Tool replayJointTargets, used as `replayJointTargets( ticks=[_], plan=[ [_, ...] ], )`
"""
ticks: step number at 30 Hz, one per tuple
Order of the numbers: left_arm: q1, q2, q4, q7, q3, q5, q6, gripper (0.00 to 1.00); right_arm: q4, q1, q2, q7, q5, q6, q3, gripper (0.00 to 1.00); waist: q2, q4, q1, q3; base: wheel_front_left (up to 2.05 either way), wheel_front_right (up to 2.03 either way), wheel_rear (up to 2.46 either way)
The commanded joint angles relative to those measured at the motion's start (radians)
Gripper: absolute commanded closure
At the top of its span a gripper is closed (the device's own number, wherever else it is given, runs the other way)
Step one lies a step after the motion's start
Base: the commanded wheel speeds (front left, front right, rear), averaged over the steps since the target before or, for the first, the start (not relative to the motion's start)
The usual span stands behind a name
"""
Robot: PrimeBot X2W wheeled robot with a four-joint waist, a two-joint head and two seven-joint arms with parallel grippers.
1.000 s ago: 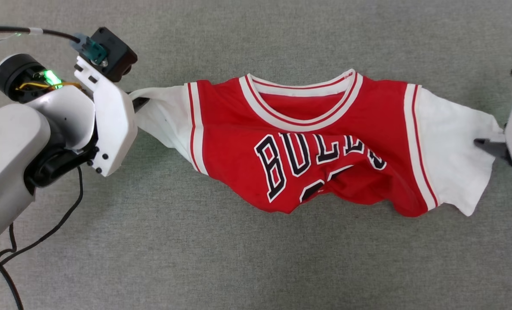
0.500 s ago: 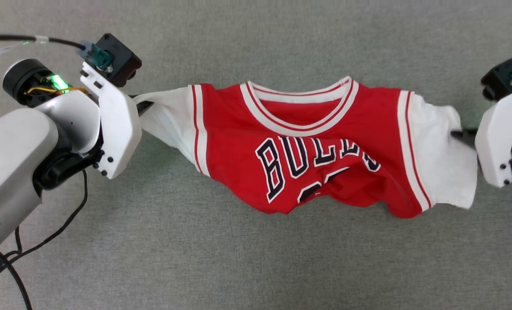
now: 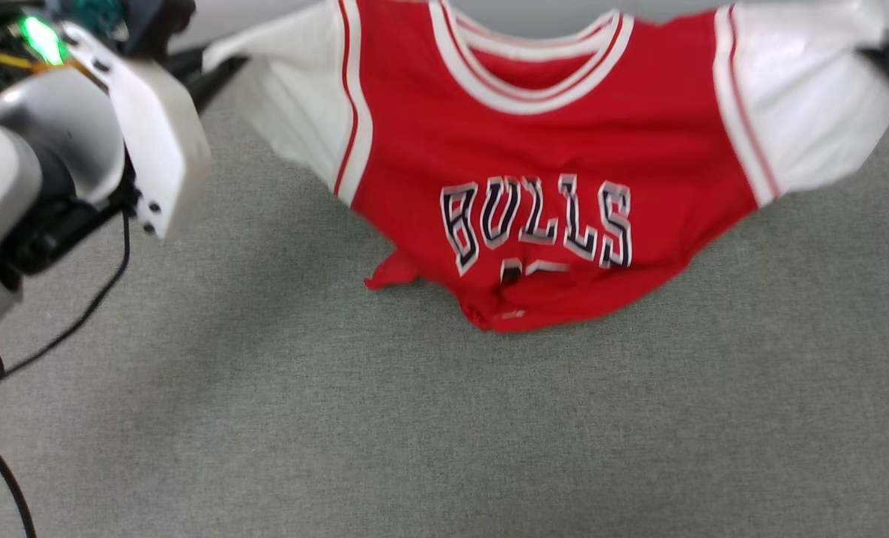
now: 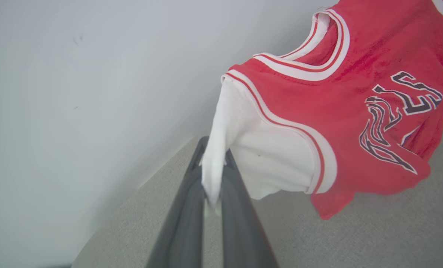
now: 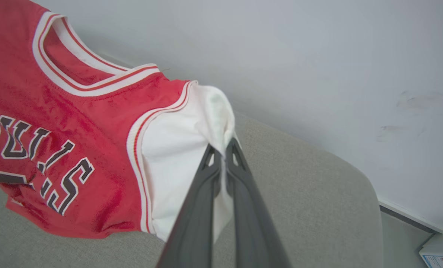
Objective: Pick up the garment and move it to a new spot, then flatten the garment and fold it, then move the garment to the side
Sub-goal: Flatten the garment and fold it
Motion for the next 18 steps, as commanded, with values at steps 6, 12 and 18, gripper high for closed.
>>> replayJointTargets(
  ticks=[6, 12, 18],
  plan=[
    [-0.148, -0.047, 0.020, -0.026, 0.066, 0.039, 0.017, 1.00, 0.002, -0.172, 0.012, -0.038, -0.059, -0.001, -0.071, 1.00, 0.0000, 0.008, 0.0000, 0.052, 0.00, 0.00, 0.00],
    [-0.321, -0.103, 0.105, -0.048, 0.126, 0.081, 0.007, 1.00, 0.060, -0.381, 0.082, -0.010, -0.172, -0.001, -0.109, 1.00, 0.0000, 0.009, 0.0000, 0.151, 0.00, 0.00, 0.00],
    [-0.514, -0.165, 0.237, -0.089, 0.178, 0.126, -0.012, 1.00, 0.142, -0.599, 0.171, -0.024, -0.300, -0.001, -0.155, 1.00, 0.0000, 0.013, 0.0000, 0.248, 0.00, 0.00, 0.00]
  ],
)
